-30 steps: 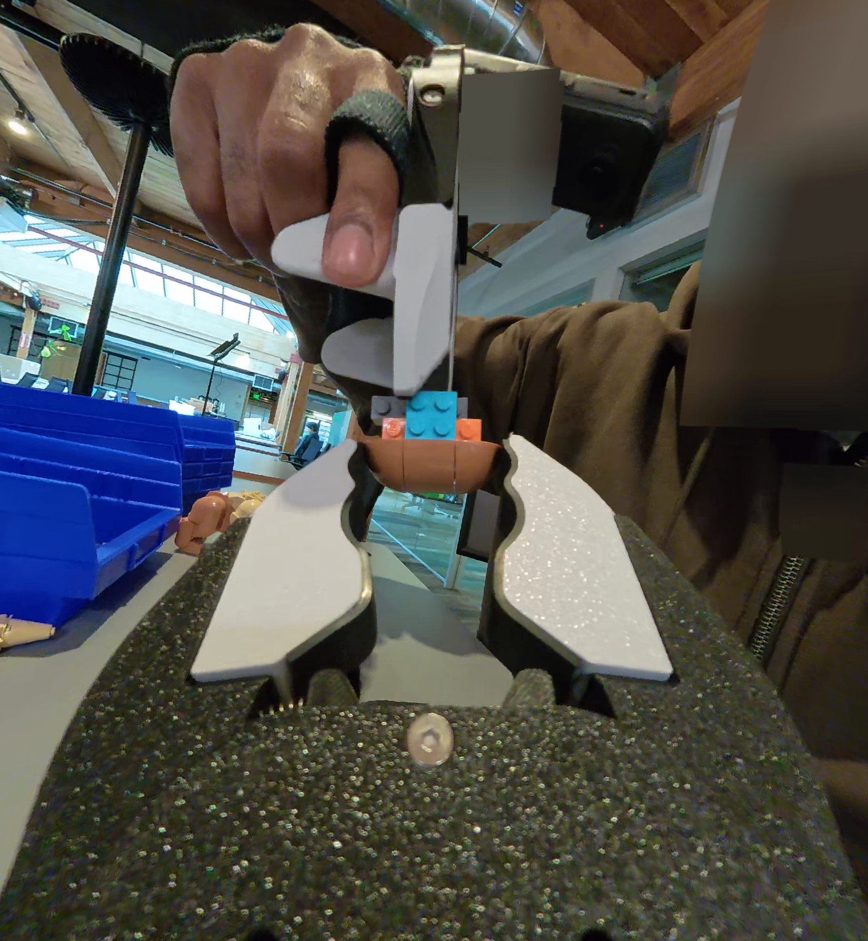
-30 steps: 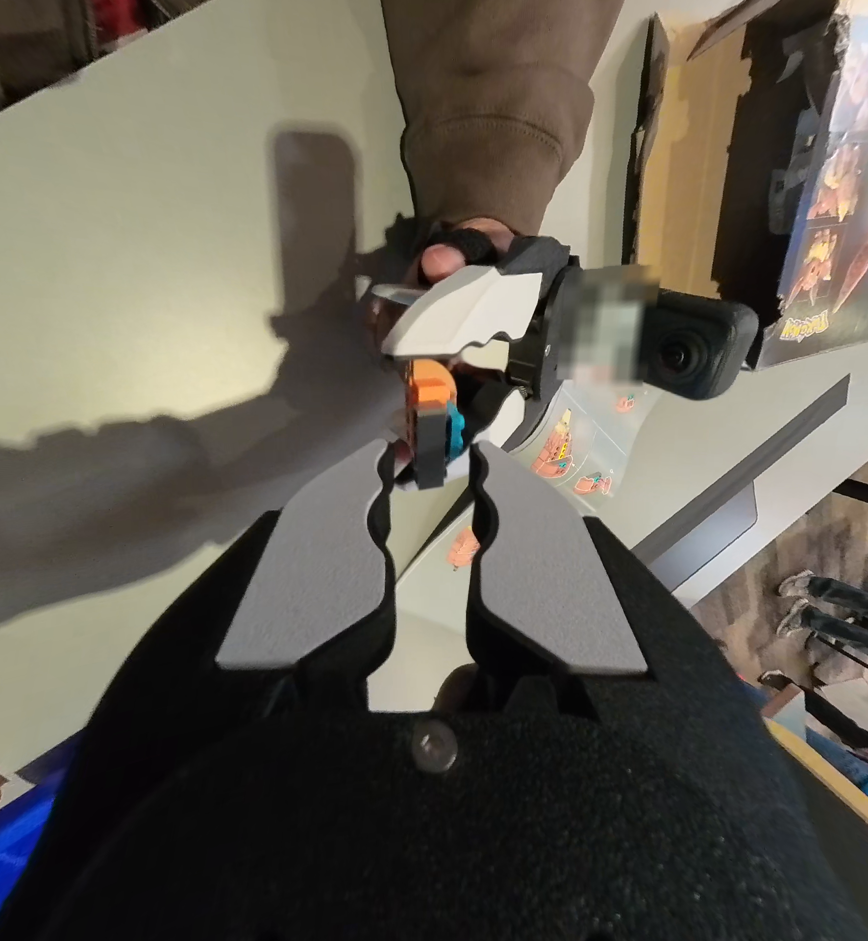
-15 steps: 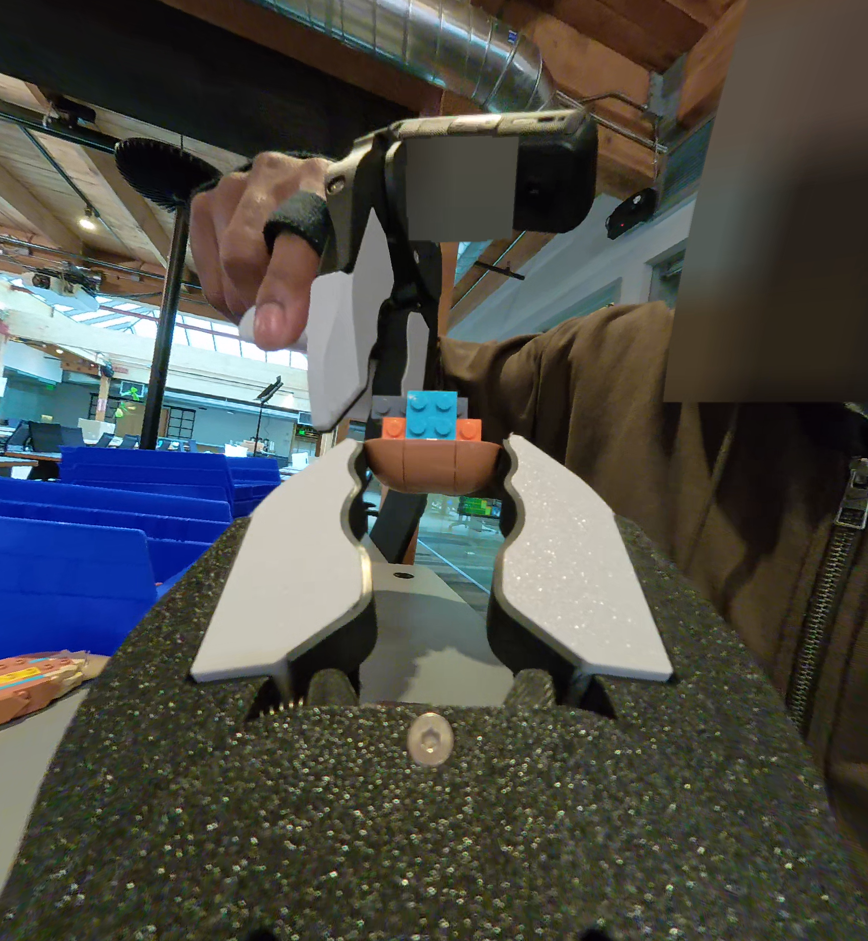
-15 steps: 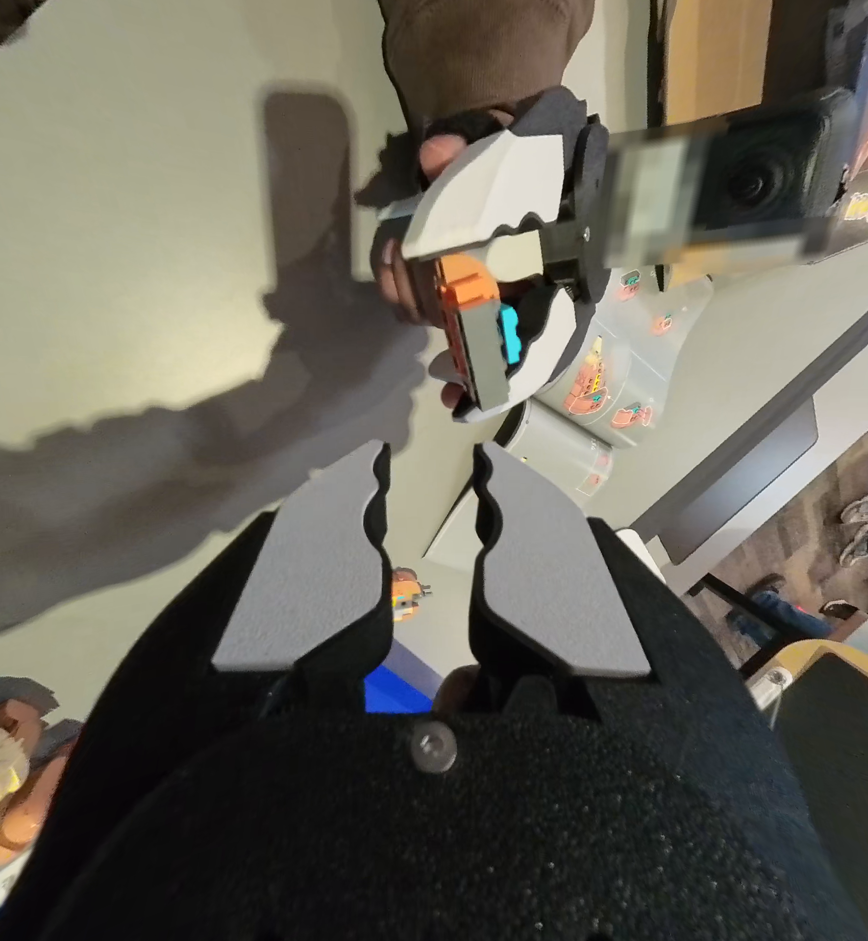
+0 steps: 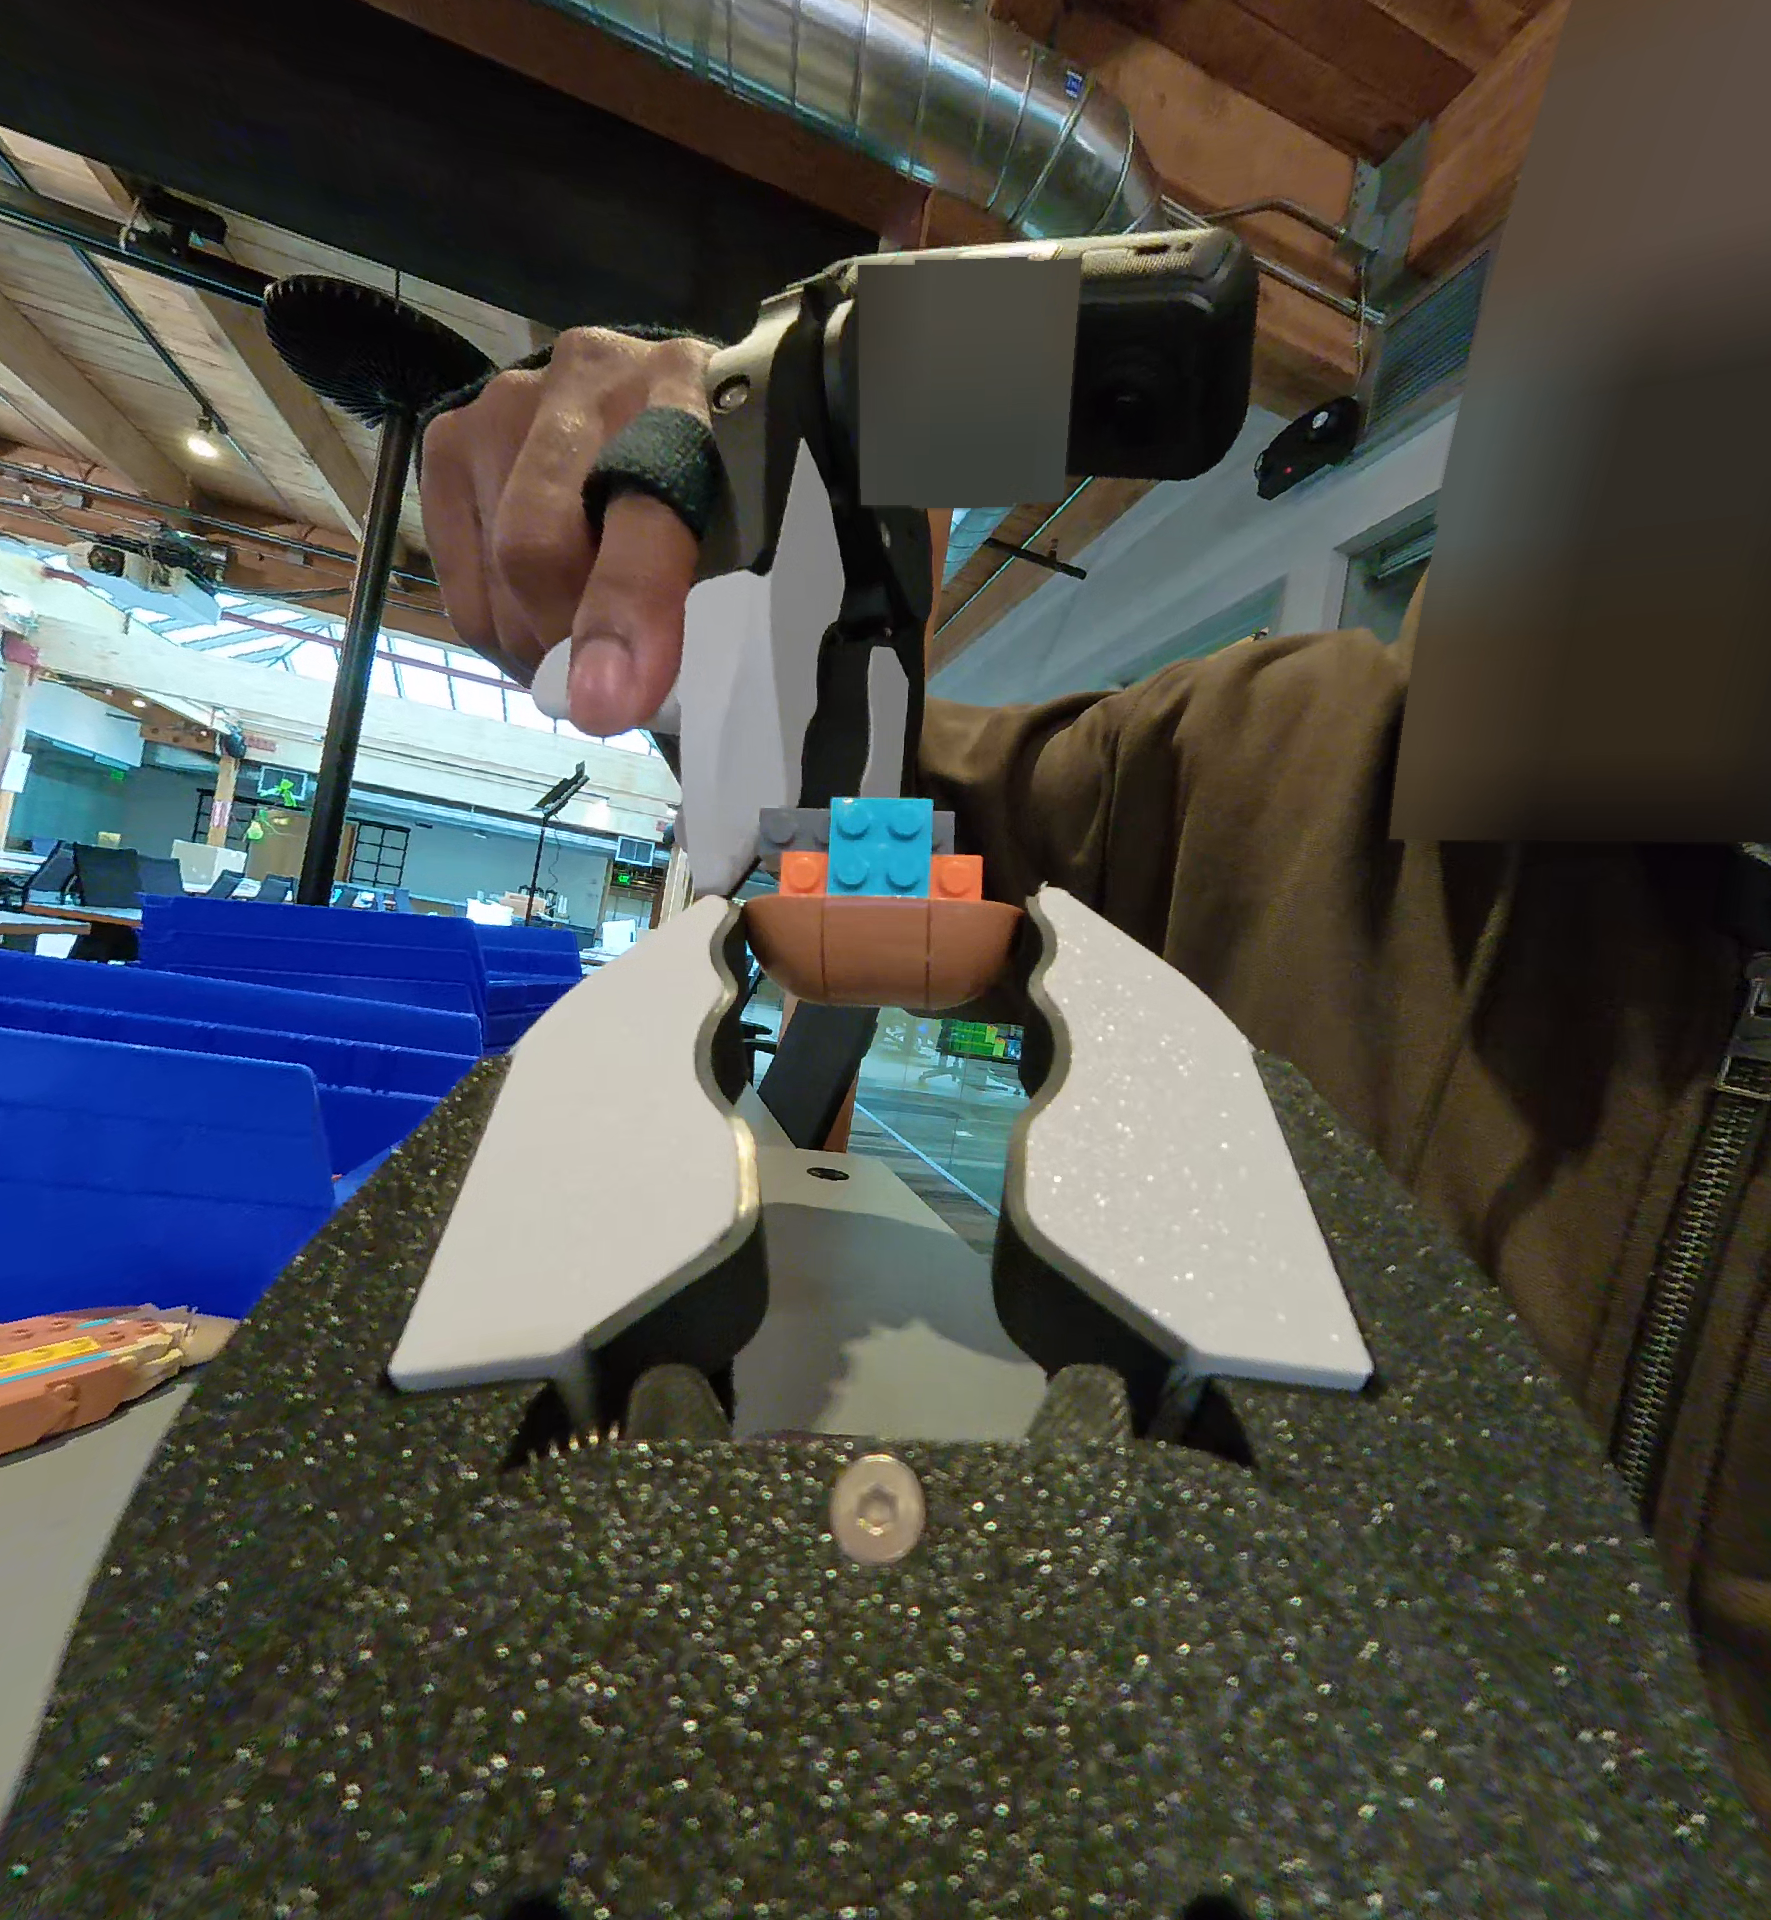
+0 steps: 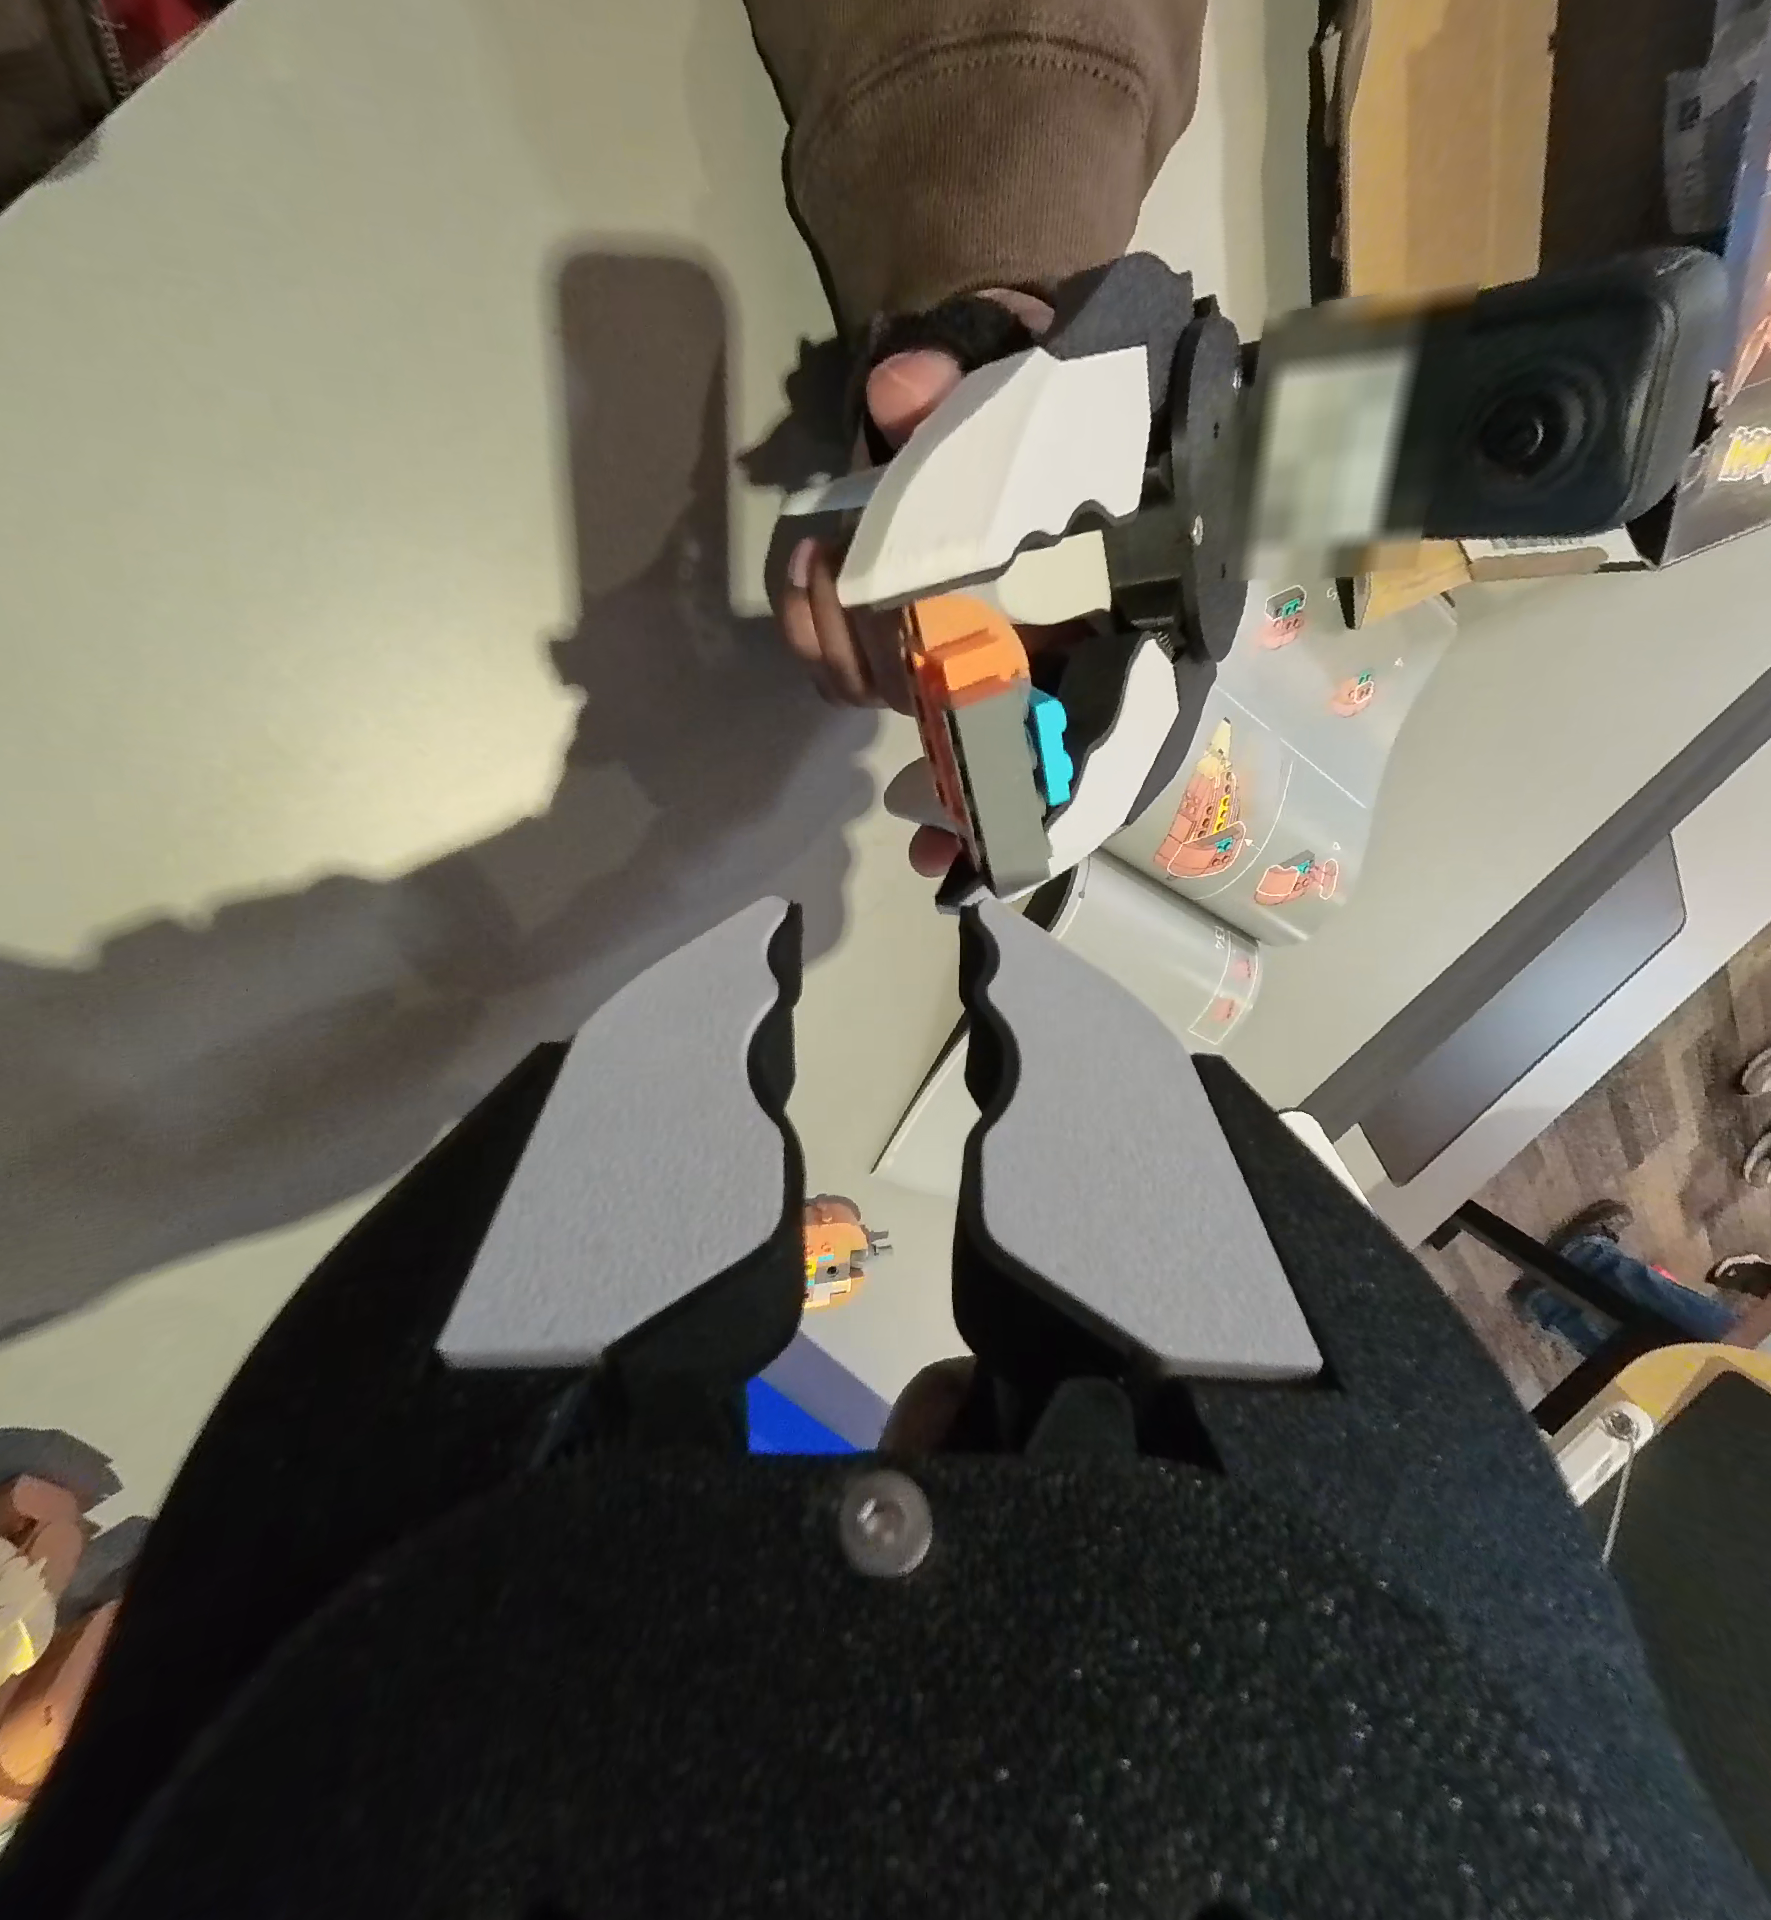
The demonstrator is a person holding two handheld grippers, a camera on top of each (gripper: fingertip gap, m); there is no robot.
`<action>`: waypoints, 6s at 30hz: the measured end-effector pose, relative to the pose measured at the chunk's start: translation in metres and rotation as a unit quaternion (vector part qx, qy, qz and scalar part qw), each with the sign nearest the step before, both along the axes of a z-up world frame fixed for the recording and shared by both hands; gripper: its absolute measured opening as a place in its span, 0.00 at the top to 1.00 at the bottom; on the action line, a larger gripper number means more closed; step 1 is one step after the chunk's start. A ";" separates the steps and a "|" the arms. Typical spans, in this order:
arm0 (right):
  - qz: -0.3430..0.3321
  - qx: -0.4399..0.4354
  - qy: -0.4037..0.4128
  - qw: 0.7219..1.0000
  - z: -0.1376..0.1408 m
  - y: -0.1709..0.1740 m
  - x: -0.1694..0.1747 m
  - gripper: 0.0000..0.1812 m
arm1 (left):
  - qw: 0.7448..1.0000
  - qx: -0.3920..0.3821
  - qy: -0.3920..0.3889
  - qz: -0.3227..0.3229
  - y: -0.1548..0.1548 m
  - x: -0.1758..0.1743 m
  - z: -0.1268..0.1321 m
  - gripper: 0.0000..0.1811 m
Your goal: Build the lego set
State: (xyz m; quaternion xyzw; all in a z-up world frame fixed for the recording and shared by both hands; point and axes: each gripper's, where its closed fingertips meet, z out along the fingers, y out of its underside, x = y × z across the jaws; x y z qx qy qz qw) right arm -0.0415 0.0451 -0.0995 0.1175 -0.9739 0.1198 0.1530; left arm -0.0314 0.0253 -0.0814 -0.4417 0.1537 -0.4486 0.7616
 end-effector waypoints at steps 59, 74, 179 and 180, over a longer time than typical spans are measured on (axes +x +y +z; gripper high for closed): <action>0.079 0.016 0.012 0.997 0.009 -0.028 0.001 0.87 | 0.998 -0.029 0.022 -0.043 0.001 0.014 -0.008 0.72; 0.089 0.026 -0.004 0.996 0.004 -0.028 0.005 0.90 | 0.998 -0.034 0.026 -0.050 0.001 0.016 -0.009 0.72; 0.057 0.007 0.059 0.997 -0.006 -0.011 -0.011 0.83 | 0.997 -0.071 0.033 0.003 0.017 0.003 -0.019 0.72; 0.054 0.002 0.057 0.997 -0.005 -0.010 -0.011 0.83 | 0.997 -0.072 0.032 0.003 0.017 0.003 -0.019 0.72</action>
